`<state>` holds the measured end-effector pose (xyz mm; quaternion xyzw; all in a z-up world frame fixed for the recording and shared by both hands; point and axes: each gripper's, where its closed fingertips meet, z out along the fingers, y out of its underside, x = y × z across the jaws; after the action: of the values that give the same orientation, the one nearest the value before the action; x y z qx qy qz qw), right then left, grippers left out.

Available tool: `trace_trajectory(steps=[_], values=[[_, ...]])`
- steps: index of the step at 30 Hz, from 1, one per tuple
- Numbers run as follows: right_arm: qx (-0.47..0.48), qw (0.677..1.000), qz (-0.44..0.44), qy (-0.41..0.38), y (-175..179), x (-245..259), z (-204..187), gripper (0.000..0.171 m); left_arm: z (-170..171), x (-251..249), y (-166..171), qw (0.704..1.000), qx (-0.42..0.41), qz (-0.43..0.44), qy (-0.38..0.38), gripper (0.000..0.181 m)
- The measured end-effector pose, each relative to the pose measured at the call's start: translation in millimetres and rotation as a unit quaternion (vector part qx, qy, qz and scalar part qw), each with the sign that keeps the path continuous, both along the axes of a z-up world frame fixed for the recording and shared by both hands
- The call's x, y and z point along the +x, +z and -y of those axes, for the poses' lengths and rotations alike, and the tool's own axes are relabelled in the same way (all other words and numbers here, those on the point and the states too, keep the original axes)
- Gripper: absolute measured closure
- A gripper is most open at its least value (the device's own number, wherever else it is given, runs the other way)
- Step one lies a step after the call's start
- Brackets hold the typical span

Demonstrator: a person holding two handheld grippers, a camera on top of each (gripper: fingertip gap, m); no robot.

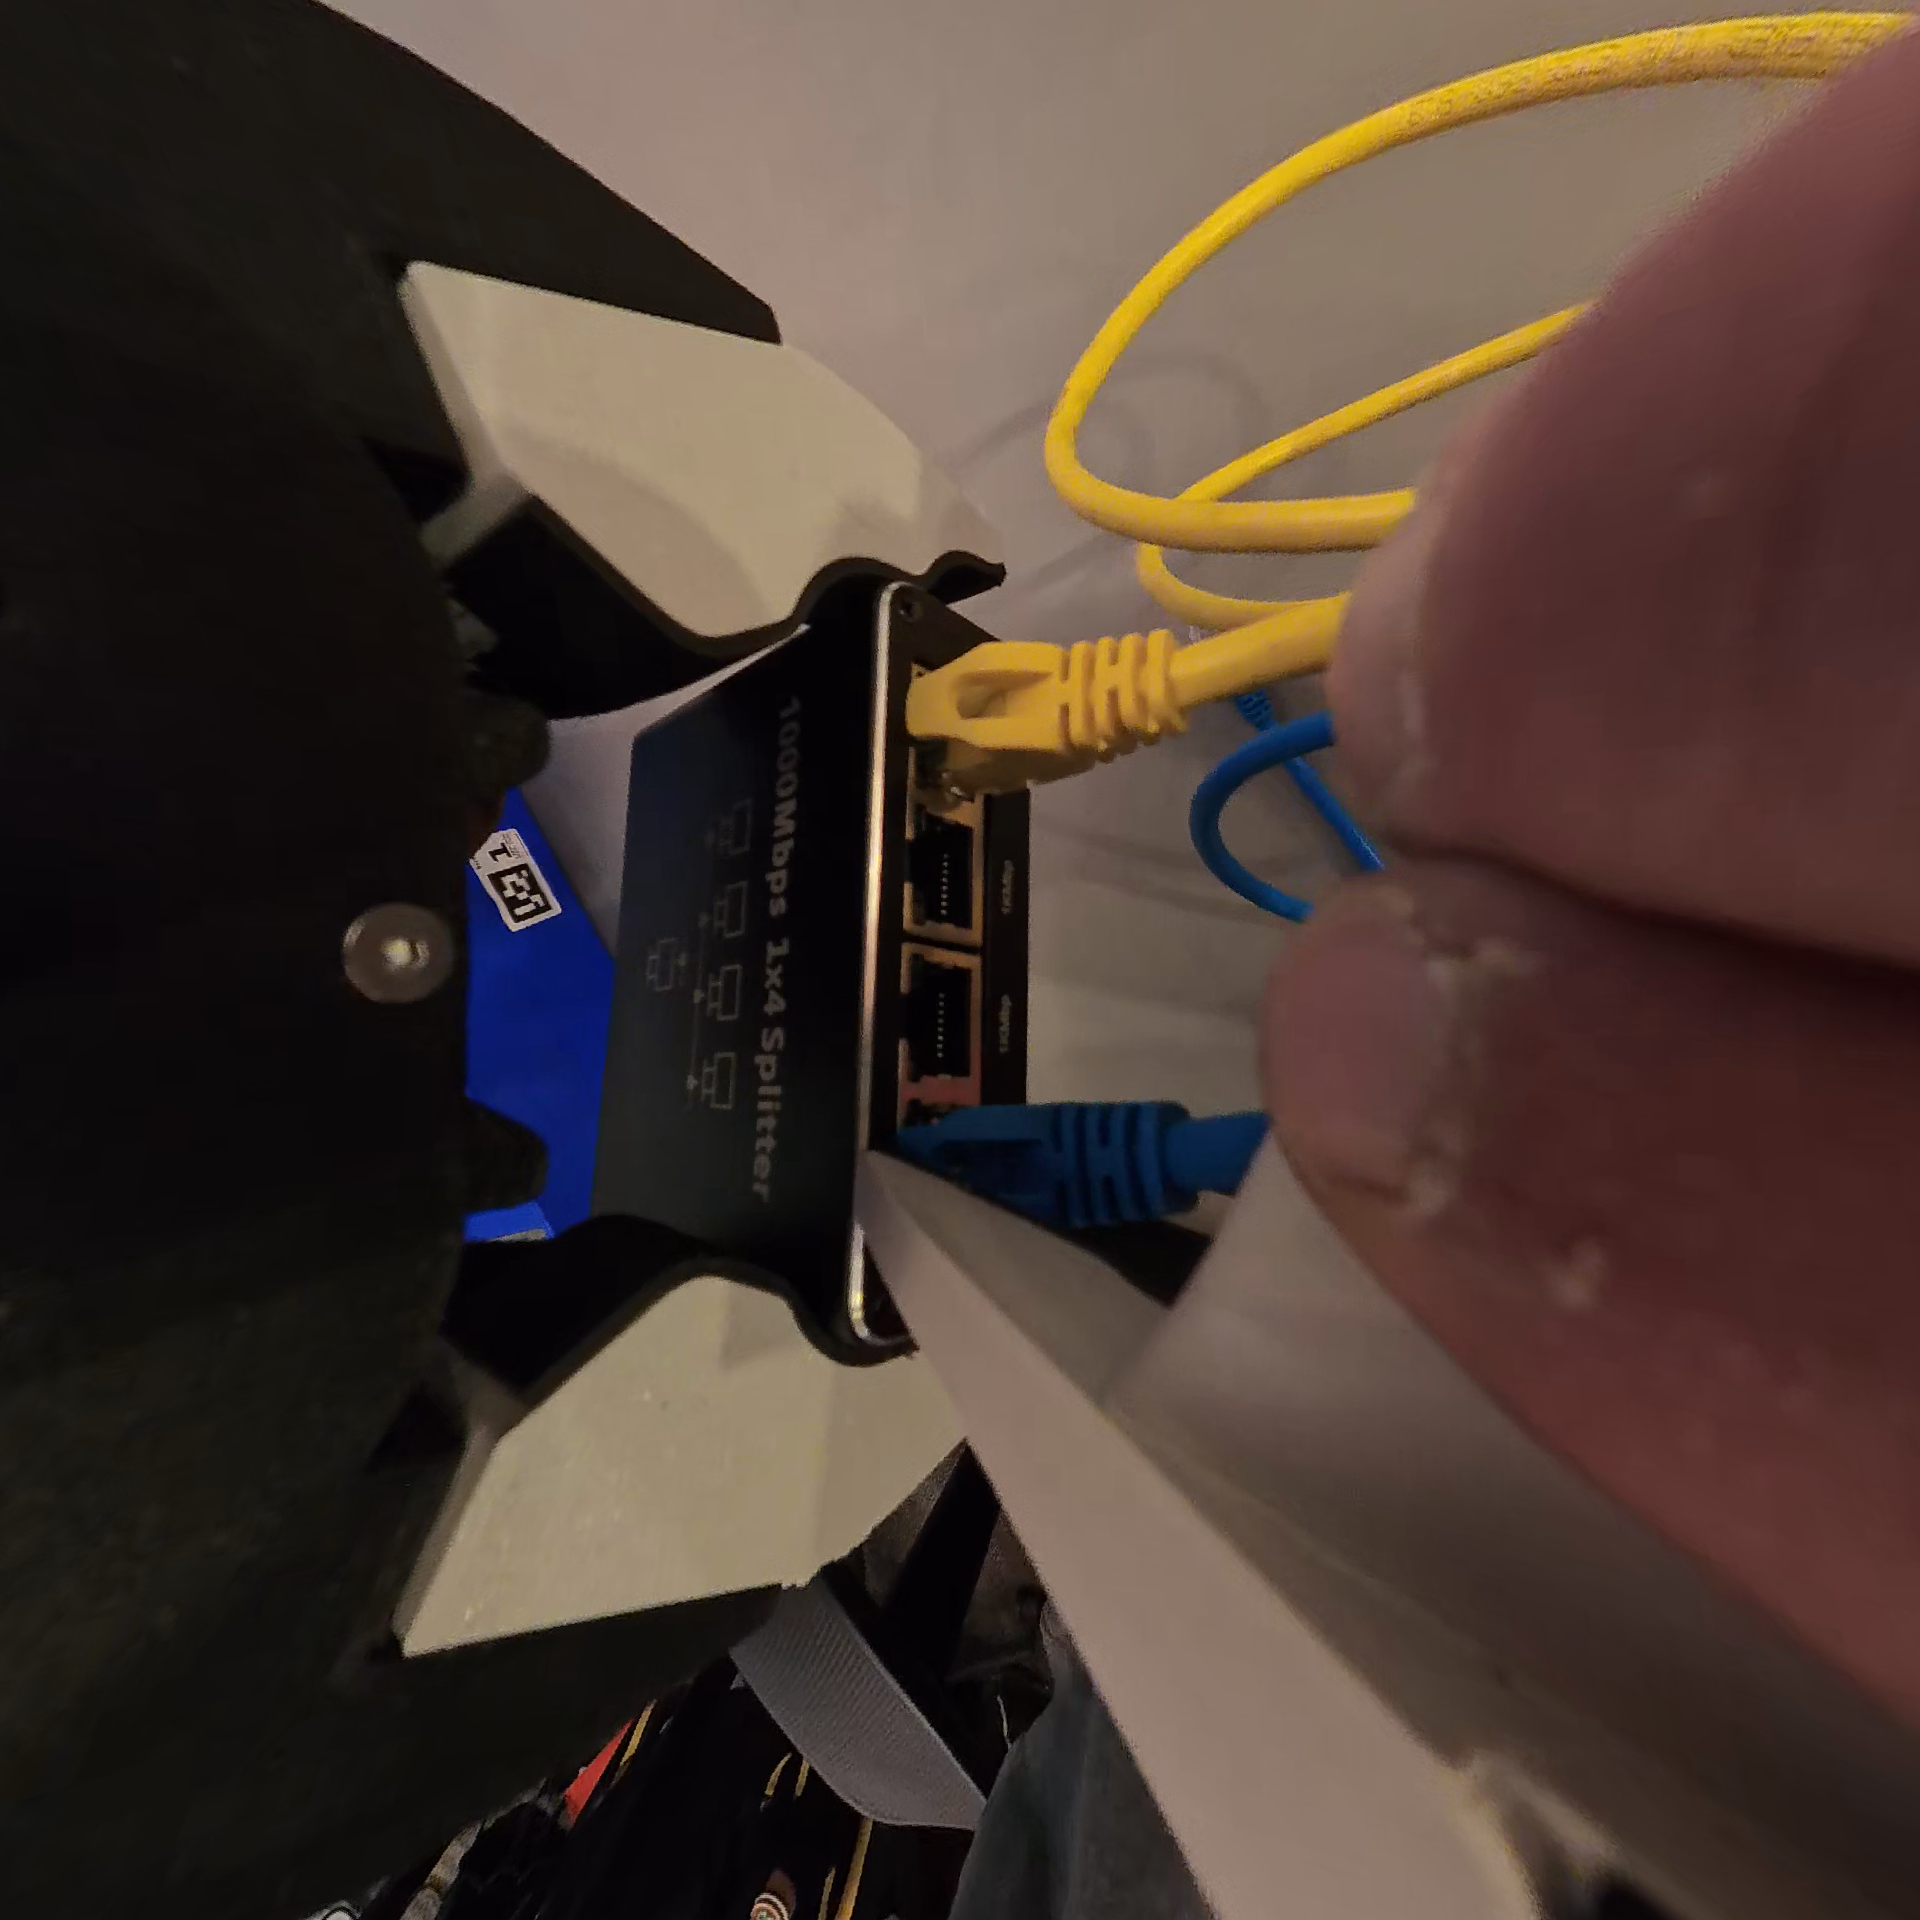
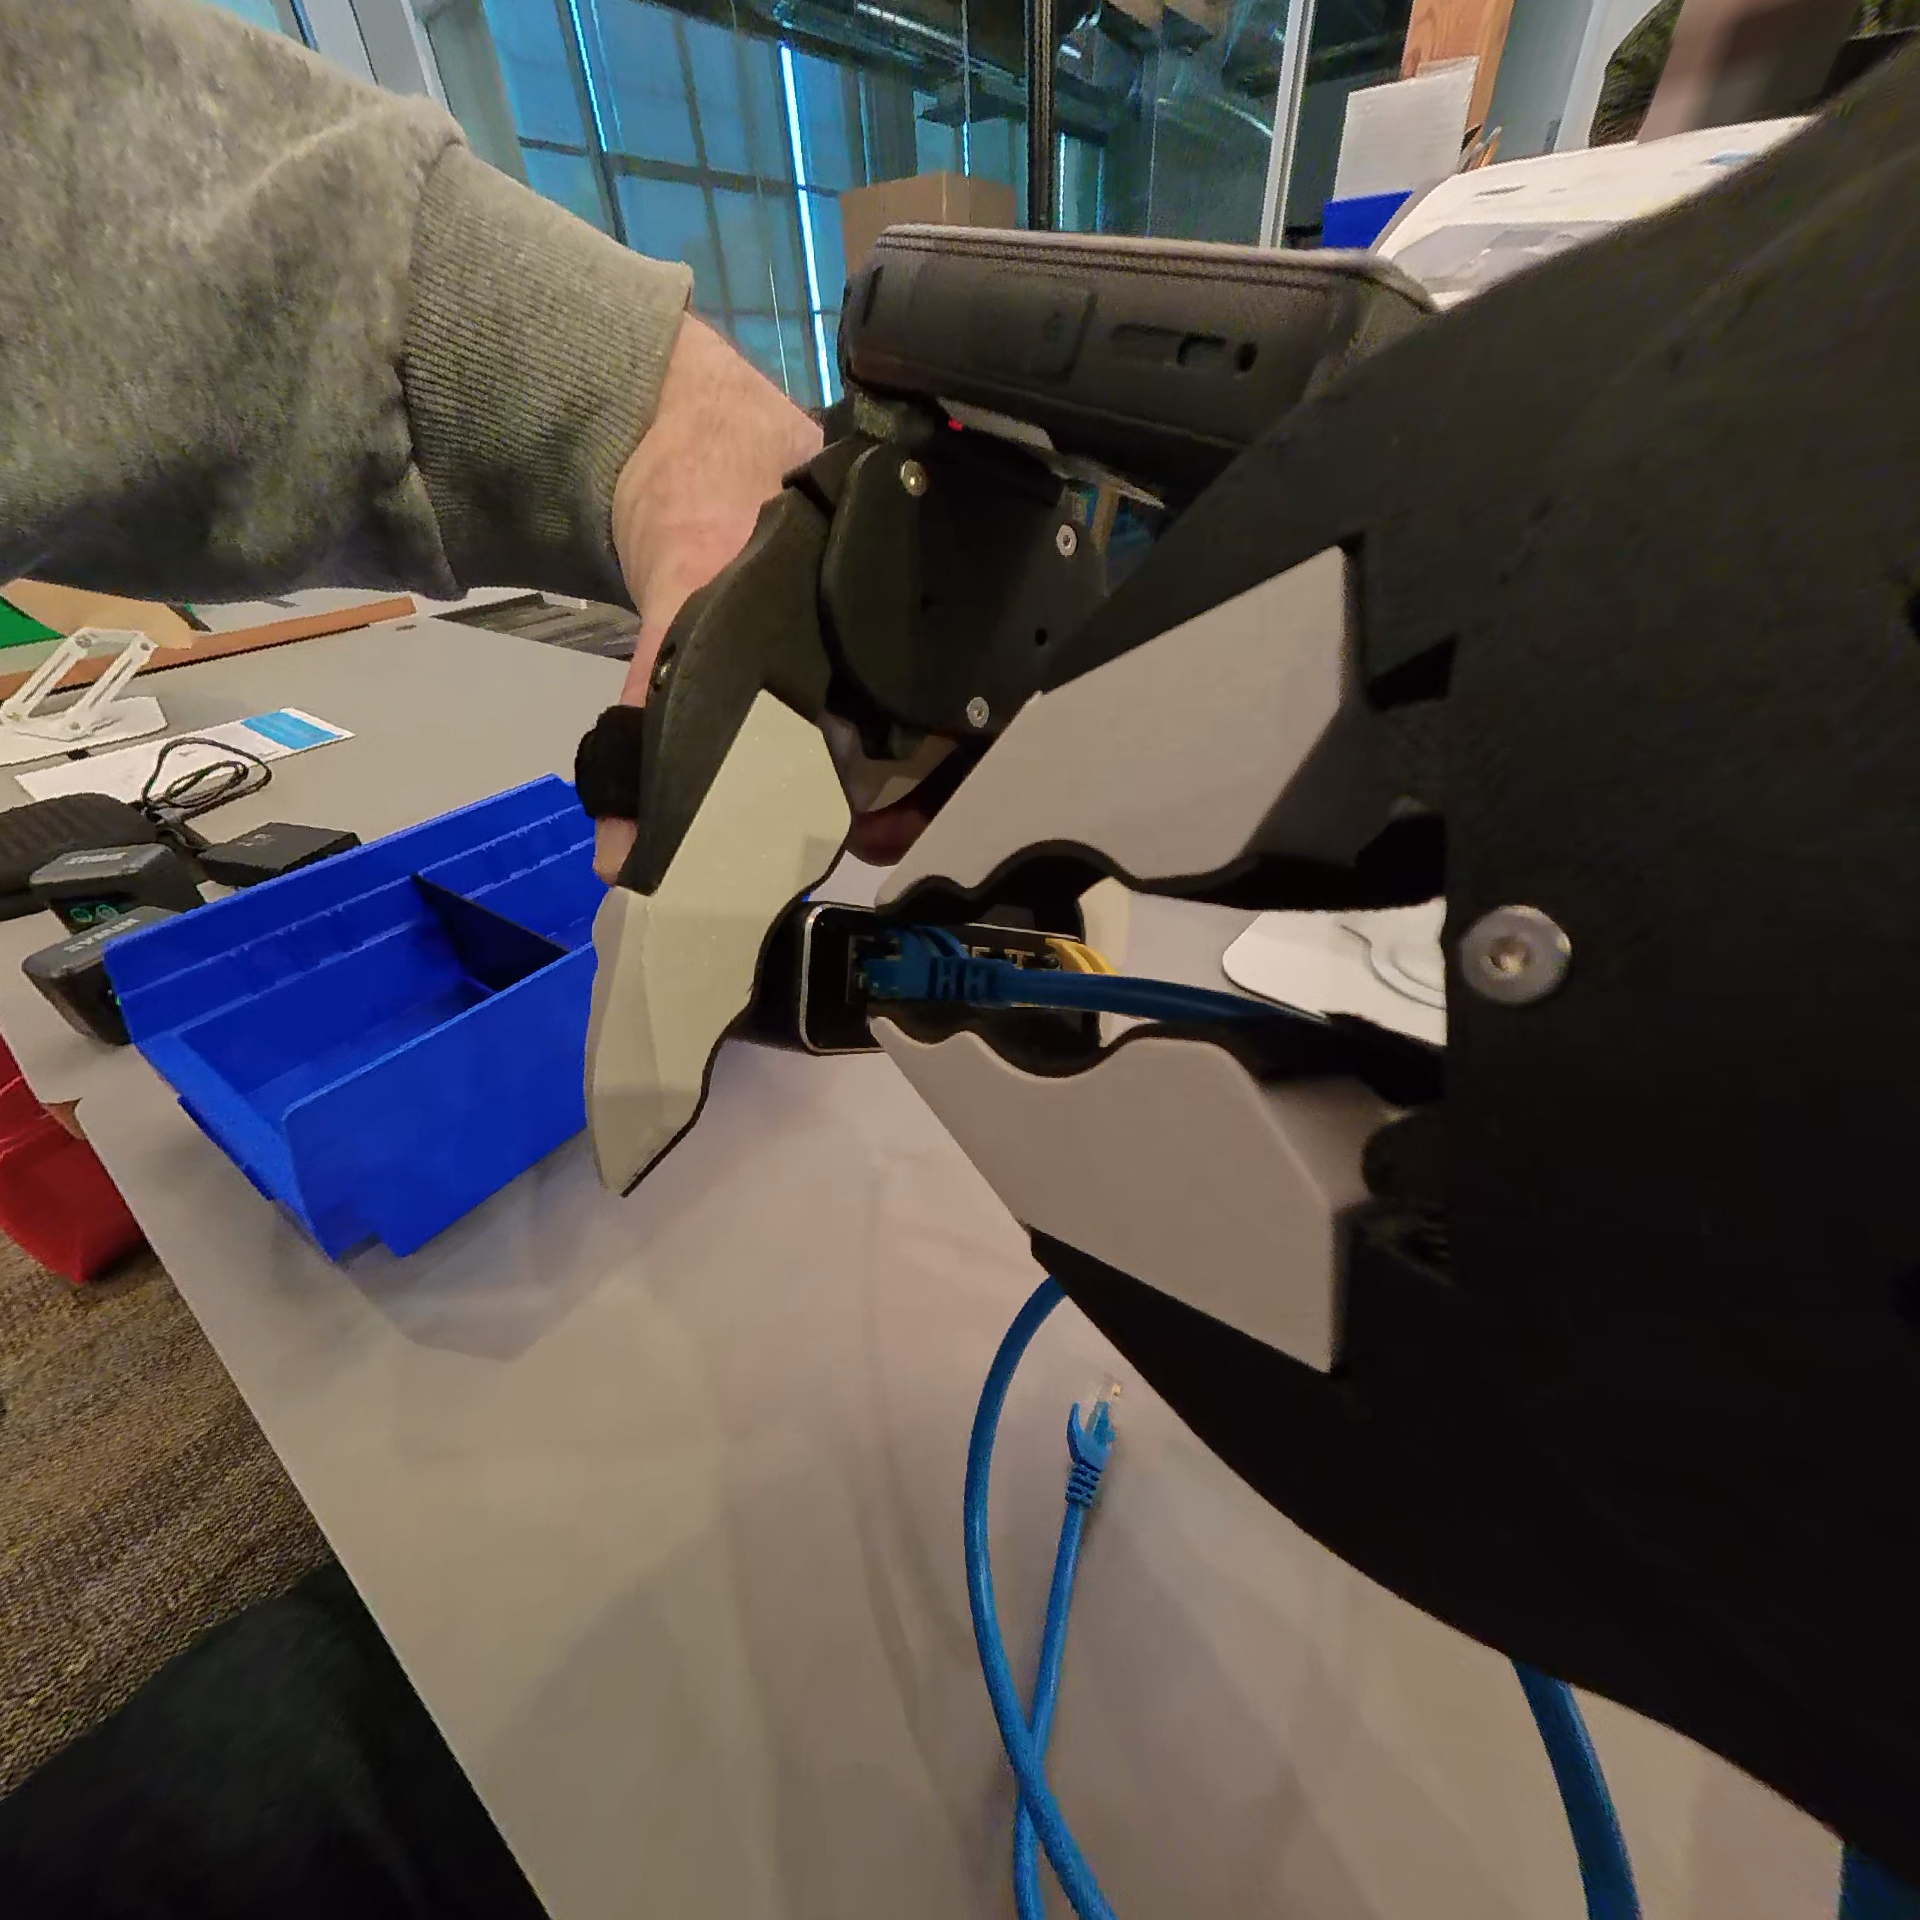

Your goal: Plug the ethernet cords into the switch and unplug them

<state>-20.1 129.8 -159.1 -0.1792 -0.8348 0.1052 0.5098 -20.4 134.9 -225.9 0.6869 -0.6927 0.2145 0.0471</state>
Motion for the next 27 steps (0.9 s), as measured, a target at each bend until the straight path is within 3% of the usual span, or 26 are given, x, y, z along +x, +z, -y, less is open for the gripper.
trace_trajectory(steps=[11, 27], values=[[-0.027, 1.0, -0.01, 0.003, 1.3, 3.5, 2.8, 0.151, -1.3, 2.3, 3.8, 1.0, 0.004, -0.002, -0.002, 0.053], [-0.011, 1.0, -0.012, -0.011, 4.8, 7.4, -2.8, 0.161, -4.9, 7.7, 6.0, 1.0, 0.011, -0.005, -0.008, 0.053]])
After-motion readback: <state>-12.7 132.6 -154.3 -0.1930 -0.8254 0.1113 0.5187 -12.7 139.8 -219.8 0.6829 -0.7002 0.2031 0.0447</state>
